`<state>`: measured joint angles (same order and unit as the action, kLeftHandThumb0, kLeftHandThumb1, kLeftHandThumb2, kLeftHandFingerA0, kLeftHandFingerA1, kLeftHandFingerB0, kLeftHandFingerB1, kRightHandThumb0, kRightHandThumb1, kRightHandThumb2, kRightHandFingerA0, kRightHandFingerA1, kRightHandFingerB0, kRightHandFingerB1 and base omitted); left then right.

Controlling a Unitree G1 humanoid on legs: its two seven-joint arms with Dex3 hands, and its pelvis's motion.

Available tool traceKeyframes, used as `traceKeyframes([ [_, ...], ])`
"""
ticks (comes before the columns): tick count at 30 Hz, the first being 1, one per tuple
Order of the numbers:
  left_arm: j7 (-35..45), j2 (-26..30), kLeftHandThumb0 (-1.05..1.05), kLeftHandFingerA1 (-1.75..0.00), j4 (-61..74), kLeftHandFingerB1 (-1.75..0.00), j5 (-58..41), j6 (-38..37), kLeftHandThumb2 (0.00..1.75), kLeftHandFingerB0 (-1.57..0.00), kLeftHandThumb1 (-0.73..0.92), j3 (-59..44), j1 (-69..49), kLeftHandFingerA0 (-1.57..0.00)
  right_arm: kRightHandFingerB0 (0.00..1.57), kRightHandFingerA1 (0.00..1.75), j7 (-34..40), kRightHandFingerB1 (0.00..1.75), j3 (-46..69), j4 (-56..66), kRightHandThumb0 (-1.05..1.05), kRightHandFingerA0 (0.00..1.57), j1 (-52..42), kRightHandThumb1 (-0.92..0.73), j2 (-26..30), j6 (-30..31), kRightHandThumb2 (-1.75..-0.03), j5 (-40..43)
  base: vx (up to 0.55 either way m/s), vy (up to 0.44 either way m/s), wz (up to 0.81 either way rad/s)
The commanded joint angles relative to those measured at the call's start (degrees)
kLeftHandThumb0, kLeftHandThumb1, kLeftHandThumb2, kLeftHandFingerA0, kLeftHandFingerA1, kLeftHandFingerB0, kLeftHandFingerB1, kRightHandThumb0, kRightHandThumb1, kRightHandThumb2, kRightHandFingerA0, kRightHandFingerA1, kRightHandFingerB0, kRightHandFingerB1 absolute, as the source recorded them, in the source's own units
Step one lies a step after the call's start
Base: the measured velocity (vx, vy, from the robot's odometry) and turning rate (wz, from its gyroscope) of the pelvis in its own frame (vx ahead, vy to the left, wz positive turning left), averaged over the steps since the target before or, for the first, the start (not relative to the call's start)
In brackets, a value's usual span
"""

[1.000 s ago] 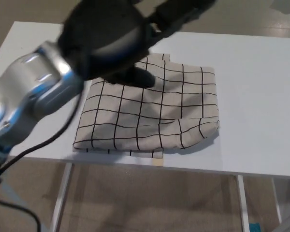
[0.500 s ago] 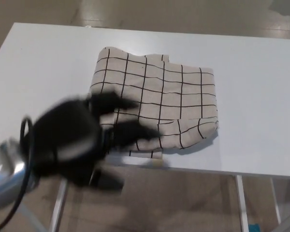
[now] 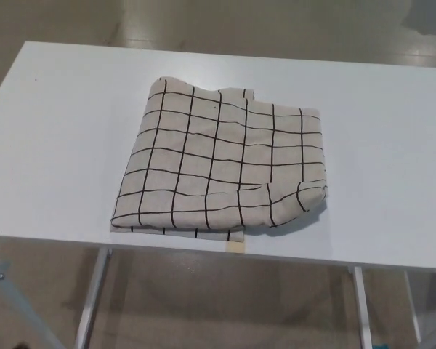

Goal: Use the left hand to fold a white towel with checkered patterns in half.

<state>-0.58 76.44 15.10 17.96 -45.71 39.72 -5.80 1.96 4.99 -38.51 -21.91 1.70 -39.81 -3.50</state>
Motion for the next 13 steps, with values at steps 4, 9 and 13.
traceKeyframes([
  [4,17.95,-14.14,-0.77,-0.56,-22.53,-0.50,-52.14,3.16,0.96,-0.56,0.54,-3.70,-20.96,-0.63,0.25,0.41,-2.52,0.36,0.42,-5.18,-0.52,0.23,-0.46,-0.76,1.55,2.94,-0.63,1.55,0.00,0.000,0.00],
  [9,15.67,-29.59,-0.79,-0.40,-37.92,-0.38,-45.54,15.57,0.59,-0.54,0.59,-11.28,-16.72,-0.52,0.25,0.41,-1.75,0.36,0.10,-5.65,-0.51,0.23,0.14,-0.76,1.30,2.38,-0.63,0.75,0.00,0.000,0.00],
  [13,10.82,-40.22,-0.91,-0.44,-54.10,-0.42,-37.16,20.31,0.89,-0.39,0.56,-16.60,-11.30,-0.40,0.26,0.41,-1.00,0.36,-0.18,-6.49,-0.51,0.24,0.60,-0.75,1.26,2.50,-0.62,-0.04,0.00,0.000,0.00],
])
